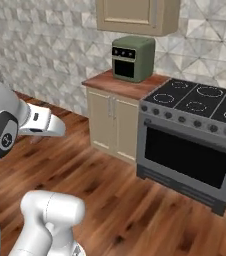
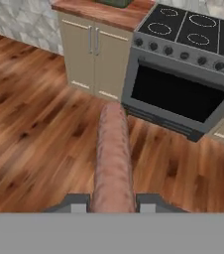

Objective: Move the hot dog bun to the plate on the dining table and place the condiment next to that plate. Then navigate to the fridge and take the sausage and place it on the plate as well.

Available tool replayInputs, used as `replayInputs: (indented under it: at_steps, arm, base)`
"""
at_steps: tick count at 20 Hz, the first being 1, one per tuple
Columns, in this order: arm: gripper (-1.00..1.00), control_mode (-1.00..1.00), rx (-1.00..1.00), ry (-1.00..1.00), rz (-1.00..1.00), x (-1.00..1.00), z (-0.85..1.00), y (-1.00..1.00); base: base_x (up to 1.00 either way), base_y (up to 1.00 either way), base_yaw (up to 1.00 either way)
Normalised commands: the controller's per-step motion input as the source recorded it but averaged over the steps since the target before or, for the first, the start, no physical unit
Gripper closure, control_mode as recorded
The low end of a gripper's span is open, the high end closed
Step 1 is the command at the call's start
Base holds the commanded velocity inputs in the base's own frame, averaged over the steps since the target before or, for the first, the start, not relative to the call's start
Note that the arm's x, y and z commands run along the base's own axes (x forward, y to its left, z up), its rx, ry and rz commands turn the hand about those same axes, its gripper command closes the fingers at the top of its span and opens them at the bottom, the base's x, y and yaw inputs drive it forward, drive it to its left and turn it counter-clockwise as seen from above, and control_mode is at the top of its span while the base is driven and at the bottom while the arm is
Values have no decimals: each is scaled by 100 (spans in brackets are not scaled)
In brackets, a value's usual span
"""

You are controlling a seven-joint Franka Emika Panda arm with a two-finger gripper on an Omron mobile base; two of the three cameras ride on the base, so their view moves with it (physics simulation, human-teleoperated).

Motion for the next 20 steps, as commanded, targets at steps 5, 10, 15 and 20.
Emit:
replayInputs:
  at_steps: [5,10,15,20]
  arm:
    - [100,100,0,0,0,0,0,0]
    - [100,100,0,0,0,0,0,0]
    - [100,100,0,0,0,0,0,0]
    - [100,100,0,0,0,0,0,0]
  base:
    - [100,-10,55]
    - [100,-5,56]
    - [100,-3,58]
    - [100,-6,53]
